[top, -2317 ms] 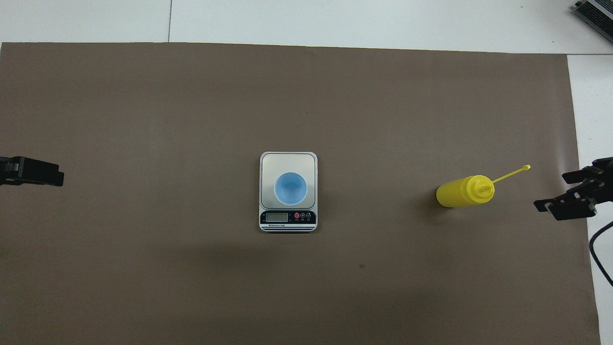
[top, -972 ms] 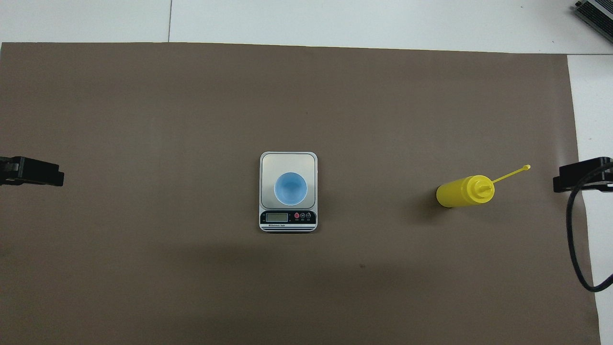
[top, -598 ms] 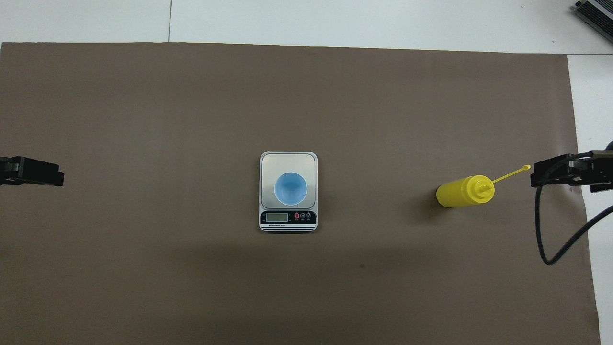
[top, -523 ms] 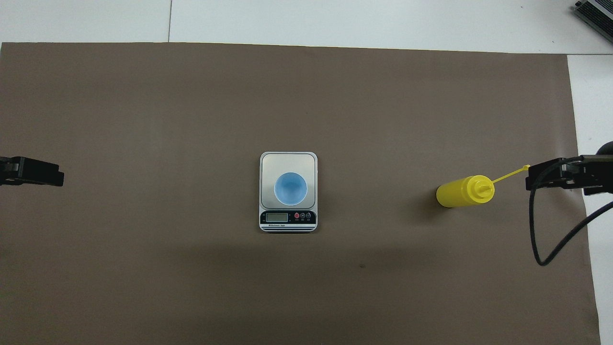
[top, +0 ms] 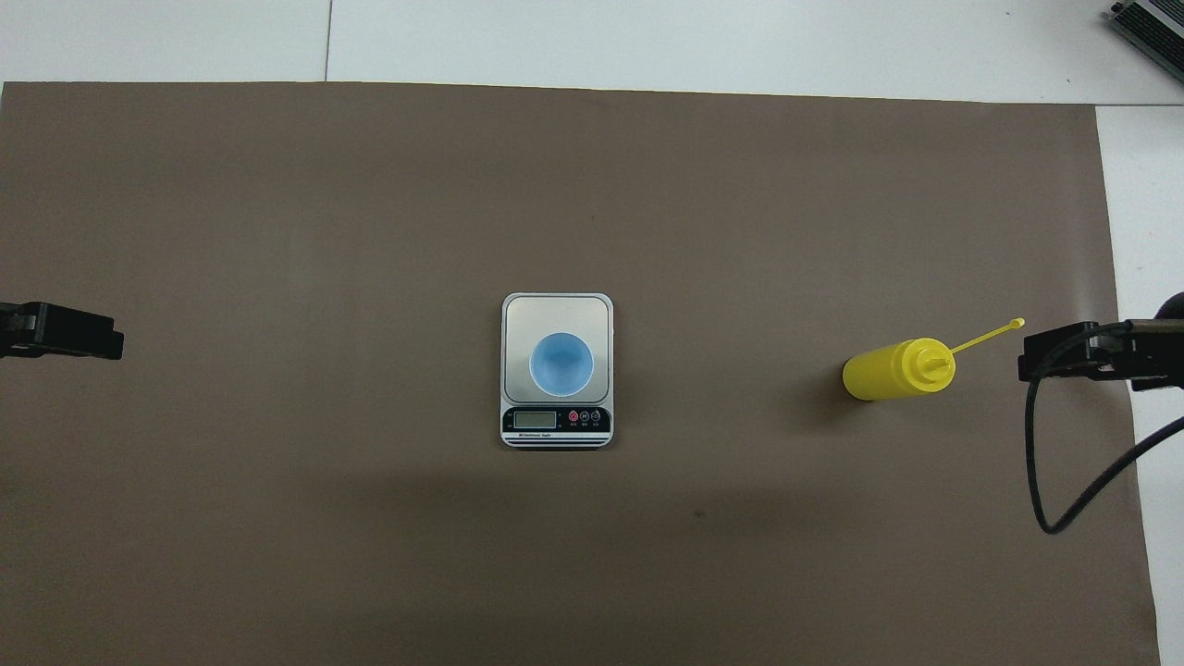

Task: Pour seasoning into cup on scale with both arms

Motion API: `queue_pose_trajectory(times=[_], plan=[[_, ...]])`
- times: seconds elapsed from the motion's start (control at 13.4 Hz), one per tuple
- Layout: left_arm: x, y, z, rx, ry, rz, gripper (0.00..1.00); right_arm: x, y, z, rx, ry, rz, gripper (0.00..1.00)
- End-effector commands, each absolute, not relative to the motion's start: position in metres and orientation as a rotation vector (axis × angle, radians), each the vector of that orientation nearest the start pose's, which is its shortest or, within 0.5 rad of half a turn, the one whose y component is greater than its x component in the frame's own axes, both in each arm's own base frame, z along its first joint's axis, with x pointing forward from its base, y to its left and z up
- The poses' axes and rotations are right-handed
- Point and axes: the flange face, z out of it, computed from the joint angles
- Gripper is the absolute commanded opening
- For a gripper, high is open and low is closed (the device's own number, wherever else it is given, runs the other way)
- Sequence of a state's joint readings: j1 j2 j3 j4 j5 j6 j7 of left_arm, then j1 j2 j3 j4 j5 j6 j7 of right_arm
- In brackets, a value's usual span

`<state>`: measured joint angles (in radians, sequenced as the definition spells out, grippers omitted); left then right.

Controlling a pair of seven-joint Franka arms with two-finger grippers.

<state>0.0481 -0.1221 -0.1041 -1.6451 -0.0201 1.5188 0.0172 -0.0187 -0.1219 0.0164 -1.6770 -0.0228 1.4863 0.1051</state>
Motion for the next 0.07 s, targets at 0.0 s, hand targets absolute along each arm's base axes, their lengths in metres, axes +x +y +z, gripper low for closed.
queue_pose_trajectory(times=[0.0], plan=[[0.5015, -0.032, 0.65, -3.147, 0.125, -0.01, 1.0, 0.5019, -0.0016, 0.6316, -3.148, 0.206, 0.081, 1.0]])
